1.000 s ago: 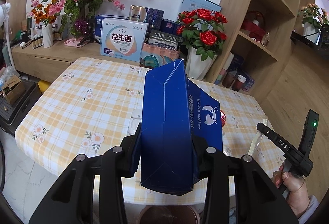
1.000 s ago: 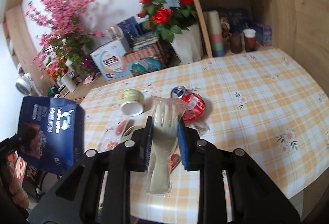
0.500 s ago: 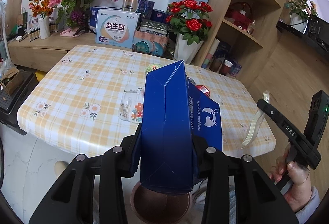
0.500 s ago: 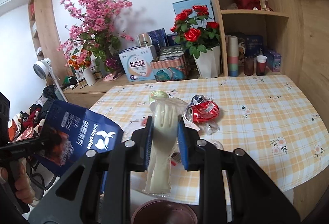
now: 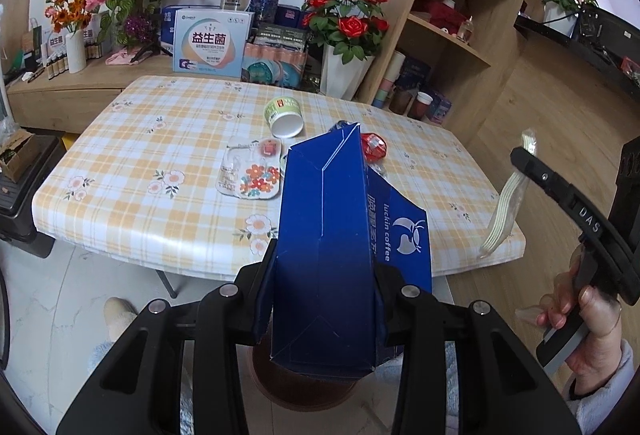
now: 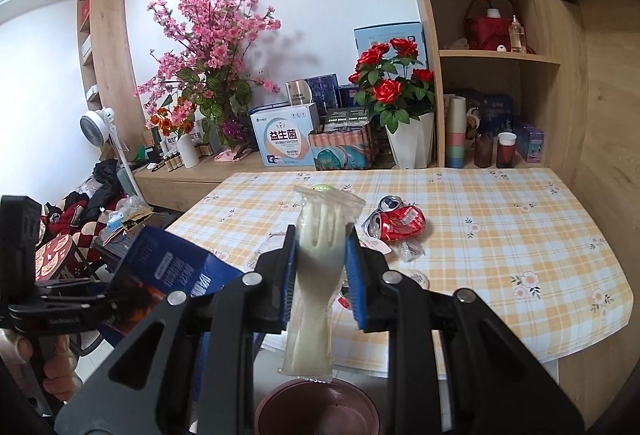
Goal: Collect trash
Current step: 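Carry both items to the brown basin and open the left tool to drop the bag, then lower the glove over the basin and open the right tool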
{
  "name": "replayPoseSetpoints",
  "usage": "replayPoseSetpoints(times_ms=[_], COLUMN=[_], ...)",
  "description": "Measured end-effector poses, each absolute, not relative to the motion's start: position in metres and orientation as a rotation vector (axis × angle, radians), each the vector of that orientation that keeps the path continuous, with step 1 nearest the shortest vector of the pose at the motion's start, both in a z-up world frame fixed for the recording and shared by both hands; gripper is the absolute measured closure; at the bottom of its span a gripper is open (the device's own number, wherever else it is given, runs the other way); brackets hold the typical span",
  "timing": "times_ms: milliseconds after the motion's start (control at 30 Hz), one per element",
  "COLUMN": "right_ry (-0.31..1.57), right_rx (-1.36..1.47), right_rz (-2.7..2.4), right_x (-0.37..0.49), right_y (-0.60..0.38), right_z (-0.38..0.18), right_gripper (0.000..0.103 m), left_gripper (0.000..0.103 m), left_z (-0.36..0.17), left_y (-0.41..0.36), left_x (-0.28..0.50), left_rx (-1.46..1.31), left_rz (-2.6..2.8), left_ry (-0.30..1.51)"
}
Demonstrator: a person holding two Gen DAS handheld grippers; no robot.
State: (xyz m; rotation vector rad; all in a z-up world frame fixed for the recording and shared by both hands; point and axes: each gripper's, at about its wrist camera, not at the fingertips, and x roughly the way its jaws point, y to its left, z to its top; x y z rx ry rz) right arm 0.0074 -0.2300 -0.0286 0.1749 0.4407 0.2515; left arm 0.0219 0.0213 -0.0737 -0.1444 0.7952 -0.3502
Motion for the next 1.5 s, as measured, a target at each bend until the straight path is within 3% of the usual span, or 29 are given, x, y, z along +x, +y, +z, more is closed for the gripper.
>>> replayPoseSetpoints(times_ms=[767,900,1100,1500], right_ry=[0.523,0.527,0.532,0.55], right_rx=[0.258,0.255,0.244,0.194], right_rz=[0.241,0.243,0.253,0.298], right_x=[0.029,0.029,0.028,0.026], right_y=[-0.25,-0.247,-0.243,-0.224], right_z=[-0.075,-0.076,-0.075,-0.071], right_gripper=[0.077,0.077,0.077,0.077], left_gripper=[0.065,0.034,0.012,0.006], left_z=[-0.139,-0.139,-0.11,-0.049], left_y=[-0.035,-0.042,-0.019,0.055], left_x=[0.045,0.041,0.04,0.038], left_rx=[-0.023,0.049,0.026,-0.053], left_rz=[-0.471,-0.485,-0.403,-0.142], left_ry=[0.987,0.938,0.798,0.567])
